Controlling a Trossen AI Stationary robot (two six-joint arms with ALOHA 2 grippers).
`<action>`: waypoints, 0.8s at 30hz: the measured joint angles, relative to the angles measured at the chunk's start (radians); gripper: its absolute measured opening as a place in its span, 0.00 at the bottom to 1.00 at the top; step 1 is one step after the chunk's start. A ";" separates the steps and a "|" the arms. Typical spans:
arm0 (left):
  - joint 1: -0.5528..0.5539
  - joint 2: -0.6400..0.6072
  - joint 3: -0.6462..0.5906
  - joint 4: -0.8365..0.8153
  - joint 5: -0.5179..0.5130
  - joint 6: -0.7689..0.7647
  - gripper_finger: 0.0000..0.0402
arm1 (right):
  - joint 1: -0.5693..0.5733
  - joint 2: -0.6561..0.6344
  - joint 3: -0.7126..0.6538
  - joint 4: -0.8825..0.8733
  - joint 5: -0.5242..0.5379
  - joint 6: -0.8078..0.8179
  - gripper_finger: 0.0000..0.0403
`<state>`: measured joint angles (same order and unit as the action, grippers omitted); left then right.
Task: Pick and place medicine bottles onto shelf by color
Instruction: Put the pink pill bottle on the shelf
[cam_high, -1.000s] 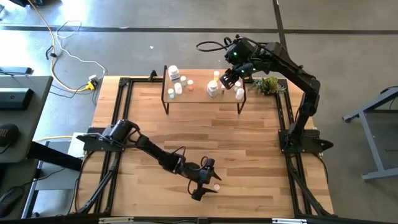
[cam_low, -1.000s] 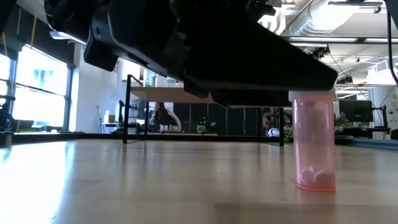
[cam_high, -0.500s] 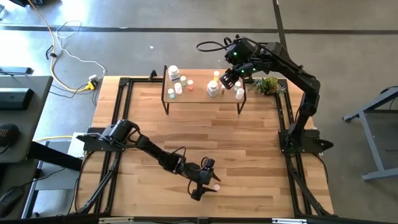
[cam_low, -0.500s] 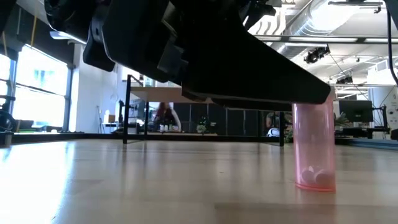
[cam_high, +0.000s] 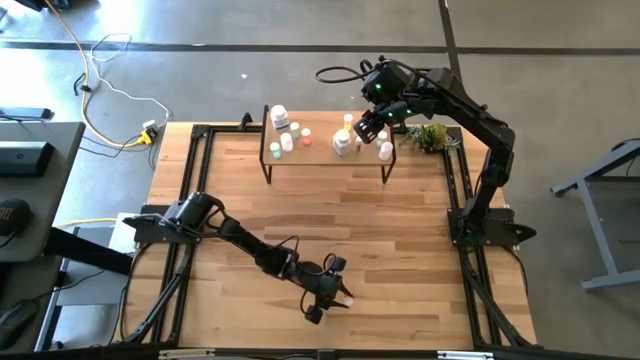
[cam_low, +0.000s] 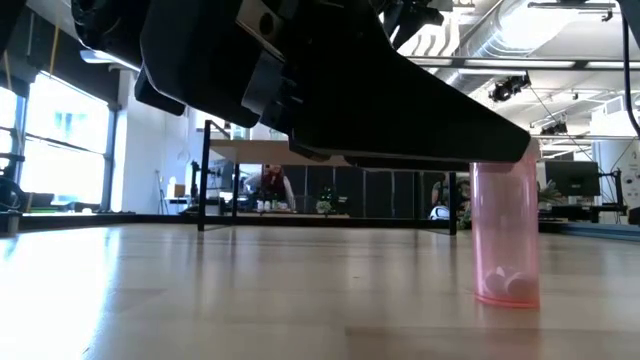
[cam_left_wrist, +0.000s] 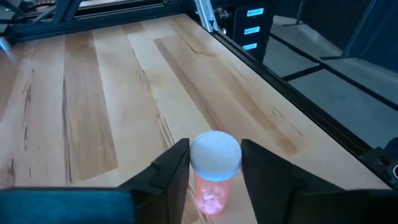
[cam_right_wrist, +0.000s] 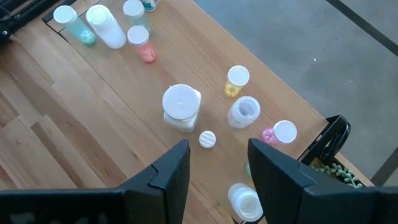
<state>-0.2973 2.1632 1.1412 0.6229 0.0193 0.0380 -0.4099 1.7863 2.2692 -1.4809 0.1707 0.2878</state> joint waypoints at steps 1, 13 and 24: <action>0.000 0.000 0.000 0.000 0.000 0.000 0.31 | 0.000 0.000 0.000 0.000 0.000 0.000 0.38; 0.017 -0.020 -0.001 0.020 -0.005 -0.068 0.27 | 0.000 0.000 0.000 0.002 -0.004 0.000 0.38; 0.116 -0.173 -0.001 -0.081 -0.112 -0.048 0.27 | -0.006 0.001 0.006 0.004 -0.003 0.002 0.38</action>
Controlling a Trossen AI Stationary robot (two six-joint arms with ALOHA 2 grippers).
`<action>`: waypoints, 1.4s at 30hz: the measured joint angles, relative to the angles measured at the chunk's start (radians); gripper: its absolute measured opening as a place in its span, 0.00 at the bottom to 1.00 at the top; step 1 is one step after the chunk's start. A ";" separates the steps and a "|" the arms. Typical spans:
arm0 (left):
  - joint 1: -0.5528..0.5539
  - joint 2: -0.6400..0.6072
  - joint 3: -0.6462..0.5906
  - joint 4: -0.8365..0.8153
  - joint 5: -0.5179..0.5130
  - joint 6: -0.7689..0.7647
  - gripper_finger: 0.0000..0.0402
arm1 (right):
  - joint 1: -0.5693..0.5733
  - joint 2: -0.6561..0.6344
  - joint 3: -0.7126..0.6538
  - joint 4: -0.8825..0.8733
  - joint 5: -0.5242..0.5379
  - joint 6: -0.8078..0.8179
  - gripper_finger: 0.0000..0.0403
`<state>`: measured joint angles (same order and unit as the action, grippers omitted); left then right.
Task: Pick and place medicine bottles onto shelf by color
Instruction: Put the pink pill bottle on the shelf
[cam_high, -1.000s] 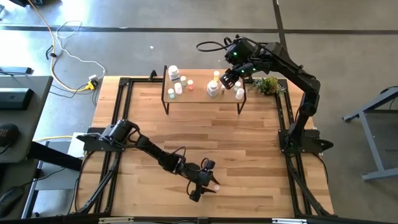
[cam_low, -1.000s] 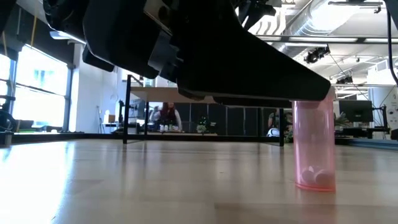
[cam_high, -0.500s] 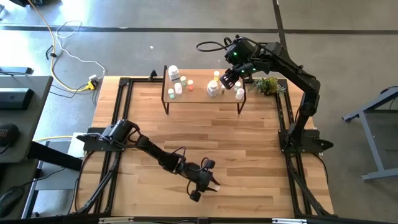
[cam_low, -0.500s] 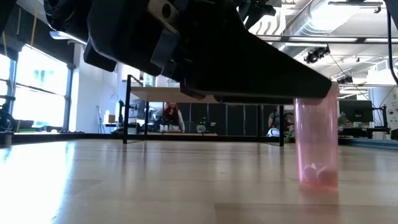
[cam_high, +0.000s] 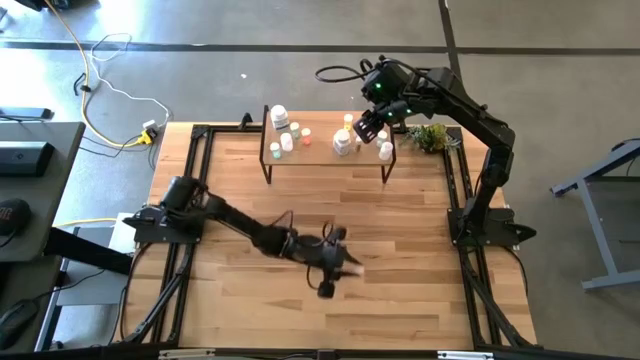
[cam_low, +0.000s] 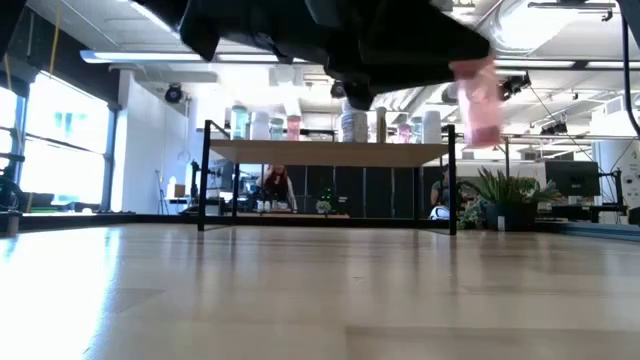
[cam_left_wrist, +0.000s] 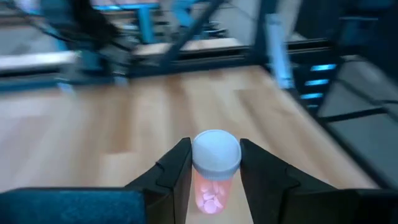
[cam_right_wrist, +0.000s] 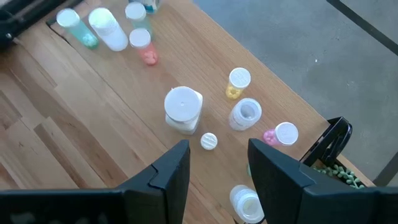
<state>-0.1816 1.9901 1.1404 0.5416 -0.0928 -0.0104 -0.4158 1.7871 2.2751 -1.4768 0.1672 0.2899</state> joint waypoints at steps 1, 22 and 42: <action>0.014 -0.020 0.000 -0.023 -0.013 0.019 0.27 | -0.003 0.001 0.008 0.000 0.000 0.002 0.38; 0.420 -0.357 0.000 -0.261 -0.036 0.146 0.26 | -0.038 -0.042 0.080 0.011 0.007 0.071 0.38; 0.561 -0.527 0.001 -0.471 -0.268 0.073 0.26 | -0.114 -0.042 0.080 0.015 0.057 -0.037 0.38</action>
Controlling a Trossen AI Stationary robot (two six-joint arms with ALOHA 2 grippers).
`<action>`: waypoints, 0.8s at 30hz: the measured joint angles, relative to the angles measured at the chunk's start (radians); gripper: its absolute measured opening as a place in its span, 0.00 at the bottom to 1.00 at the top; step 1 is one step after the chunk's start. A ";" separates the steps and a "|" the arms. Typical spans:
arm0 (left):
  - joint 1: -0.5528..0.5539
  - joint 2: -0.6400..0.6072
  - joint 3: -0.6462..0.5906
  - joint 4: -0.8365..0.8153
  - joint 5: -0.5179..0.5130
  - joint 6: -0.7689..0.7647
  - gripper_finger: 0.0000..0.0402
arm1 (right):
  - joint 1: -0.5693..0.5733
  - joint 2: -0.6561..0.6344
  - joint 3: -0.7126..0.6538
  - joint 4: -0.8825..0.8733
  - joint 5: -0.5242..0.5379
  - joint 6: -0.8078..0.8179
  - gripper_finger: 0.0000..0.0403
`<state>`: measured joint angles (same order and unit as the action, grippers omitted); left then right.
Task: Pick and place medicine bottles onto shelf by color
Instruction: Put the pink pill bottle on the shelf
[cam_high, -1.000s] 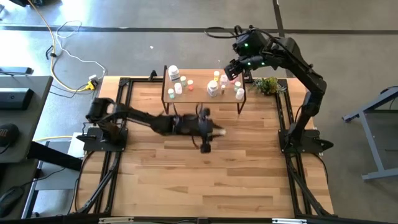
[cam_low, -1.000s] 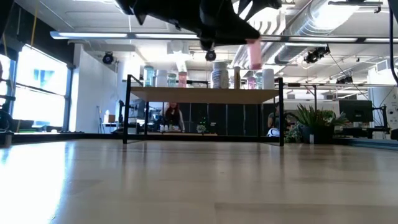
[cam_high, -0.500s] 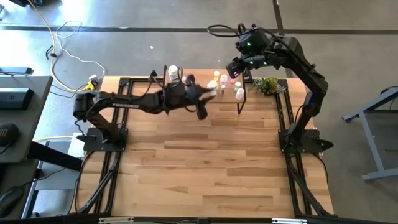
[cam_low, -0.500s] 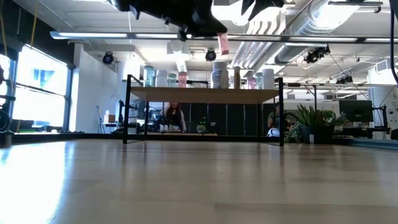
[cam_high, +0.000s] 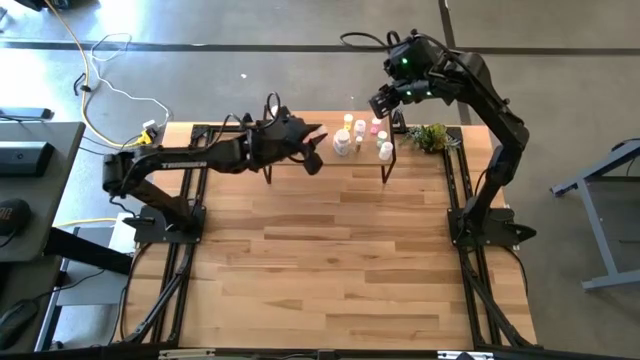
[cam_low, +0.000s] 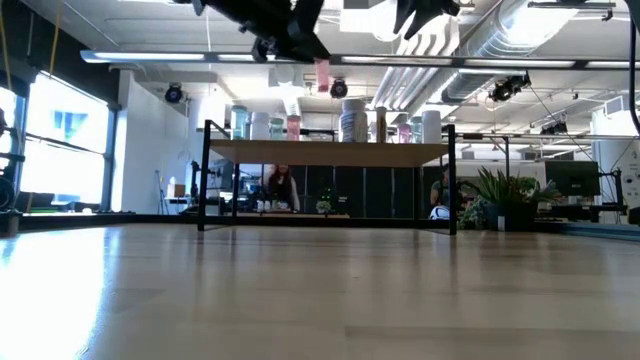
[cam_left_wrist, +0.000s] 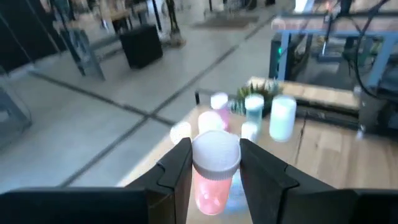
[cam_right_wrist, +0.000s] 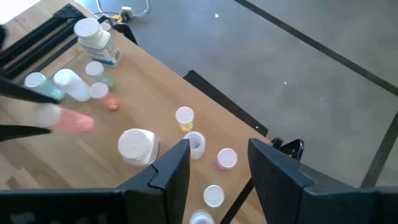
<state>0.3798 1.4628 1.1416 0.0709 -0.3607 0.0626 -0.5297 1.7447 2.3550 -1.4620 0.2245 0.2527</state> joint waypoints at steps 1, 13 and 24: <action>0.000 -0.016 0.000 -0.041 0.000 -0.020 0.26 | -0.003 0.000 0.000 0.000 0.000 -0.004 0.38; -0.041 -0.008 -0.001 -0.222 -0.017 -0.152 0.26 | -0.022 0.000 0.000 0.008 -0.001 -0.029 0.38; -0.039 0.051 -0.002 -0.125 -0.053 -0.222 0.26 | -0.022 0.000 0.000 0.005 -0.005 -0.037 0.38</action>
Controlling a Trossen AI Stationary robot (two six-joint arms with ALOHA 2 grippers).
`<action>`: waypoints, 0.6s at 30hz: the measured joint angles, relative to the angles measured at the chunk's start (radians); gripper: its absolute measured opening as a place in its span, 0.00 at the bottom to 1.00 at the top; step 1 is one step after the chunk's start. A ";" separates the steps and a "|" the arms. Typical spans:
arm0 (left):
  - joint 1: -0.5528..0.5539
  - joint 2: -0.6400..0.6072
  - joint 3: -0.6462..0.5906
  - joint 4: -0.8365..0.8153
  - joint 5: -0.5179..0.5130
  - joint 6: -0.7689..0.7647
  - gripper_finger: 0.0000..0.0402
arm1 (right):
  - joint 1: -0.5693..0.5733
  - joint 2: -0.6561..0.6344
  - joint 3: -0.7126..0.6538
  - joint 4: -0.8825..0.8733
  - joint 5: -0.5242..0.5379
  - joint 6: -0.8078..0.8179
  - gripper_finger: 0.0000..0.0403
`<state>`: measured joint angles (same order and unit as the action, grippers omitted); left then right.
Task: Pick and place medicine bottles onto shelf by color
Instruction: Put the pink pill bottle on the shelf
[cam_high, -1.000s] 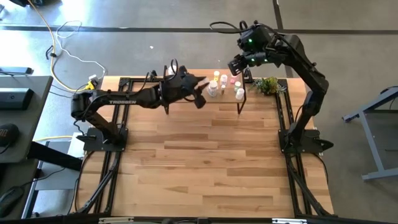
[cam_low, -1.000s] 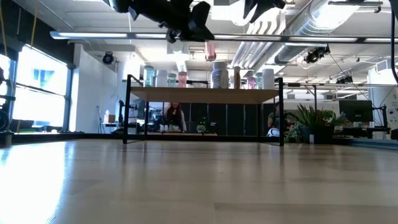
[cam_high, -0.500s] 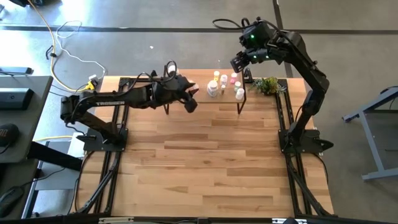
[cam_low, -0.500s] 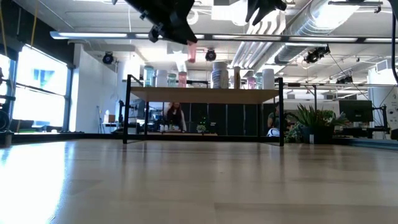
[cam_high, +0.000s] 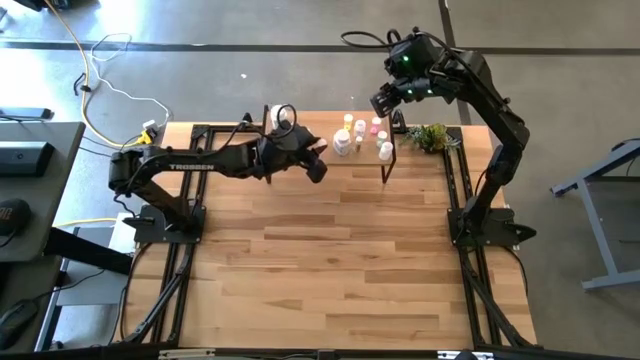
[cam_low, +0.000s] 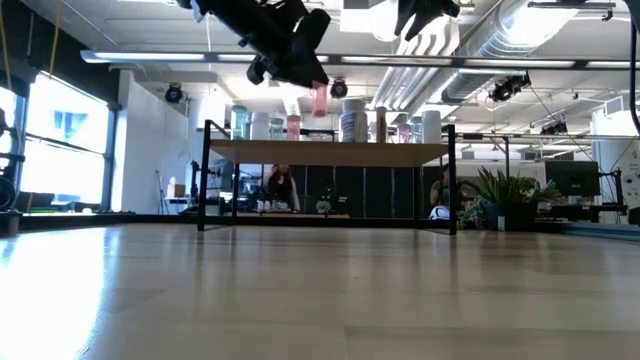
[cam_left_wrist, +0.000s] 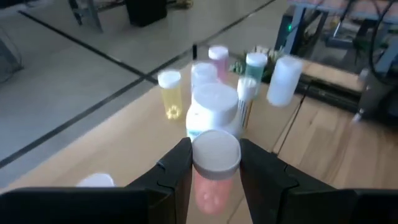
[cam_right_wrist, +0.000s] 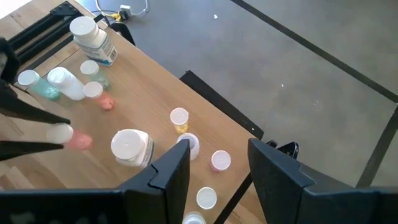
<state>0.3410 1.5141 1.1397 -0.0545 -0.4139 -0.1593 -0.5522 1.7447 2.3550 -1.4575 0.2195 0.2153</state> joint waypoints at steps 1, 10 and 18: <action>0.001 0.000 0.001 0.006 0.000 0.001 0.26 | 0.001 0.000 0.000 -0.004 -0.001 0.000 0.38; -0.027 0.031 0.000 -0.029 -0.079 -0.096 0.26 | 0.003 0.000 0.000 -0.041 -0.026 -0.003 0.38; -0.115 0.004 -0.012 0.007 -0.204 -0.029 0.26 | 0.003 0.000 0.000 -0.055 -0.034 0.004 0.38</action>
<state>0.2258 1.5185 1.1281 -0.0471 -0.6183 -0.1879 -0.5491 1.7447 2.3550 -1.5120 0.1860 0.2195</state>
